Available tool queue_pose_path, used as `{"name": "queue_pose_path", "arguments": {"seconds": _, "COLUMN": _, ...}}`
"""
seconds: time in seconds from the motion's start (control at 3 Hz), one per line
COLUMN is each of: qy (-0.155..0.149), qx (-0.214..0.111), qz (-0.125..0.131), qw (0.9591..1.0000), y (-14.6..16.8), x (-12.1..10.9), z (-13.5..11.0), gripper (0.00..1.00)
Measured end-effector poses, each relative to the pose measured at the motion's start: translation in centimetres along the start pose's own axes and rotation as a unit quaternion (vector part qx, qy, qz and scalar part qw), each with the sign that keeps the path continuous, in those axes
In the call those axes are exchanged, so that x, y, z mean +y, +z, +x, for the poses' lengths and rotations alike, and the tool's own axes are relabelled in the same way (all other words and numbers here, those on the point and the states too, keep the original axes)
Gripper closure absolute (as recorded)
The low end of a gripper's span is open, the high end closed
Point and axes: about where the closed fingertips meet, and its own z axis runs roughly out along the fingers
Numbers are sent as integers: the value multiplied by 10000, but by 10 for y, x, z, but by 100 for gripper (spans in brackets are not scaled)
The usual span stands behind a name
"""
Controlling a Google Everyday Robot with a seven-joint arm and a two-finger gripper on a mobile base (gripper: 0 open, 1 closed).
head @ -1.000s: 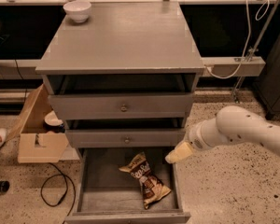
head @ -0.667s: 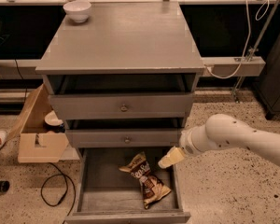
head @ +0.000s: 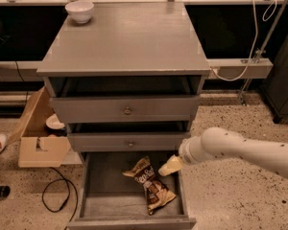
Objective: Pick brown chip bag from bottom drawer and place on counter
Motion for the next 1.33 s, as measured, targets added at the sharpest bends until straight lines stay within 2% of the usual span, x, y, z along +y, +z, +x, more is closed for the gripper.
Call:
{"name": "queue_pose_path", "arguments": {"seconds": 0.33, "qy": 99, "qx": -59, "qz": 159, "qw": 9998, "y": 49, "x": -9, "z": 17, "gripper": 0}}
{"name": "queue_pose_path", "arguments": {"seconds": 0.67, "qy": 245, "qx": -189, "qz": 74, "qw": 9995, "y": 86, "x": -12, "z": 33, "gripper": 0}}
{"name": "queue_pose_path", "arguments": {"seconds": 1.33, "qy": 693, "qx": -628, "qz": -324, "qw": 9951, "y": 144, "x": -12, "z": 70, "gripper": 0}}
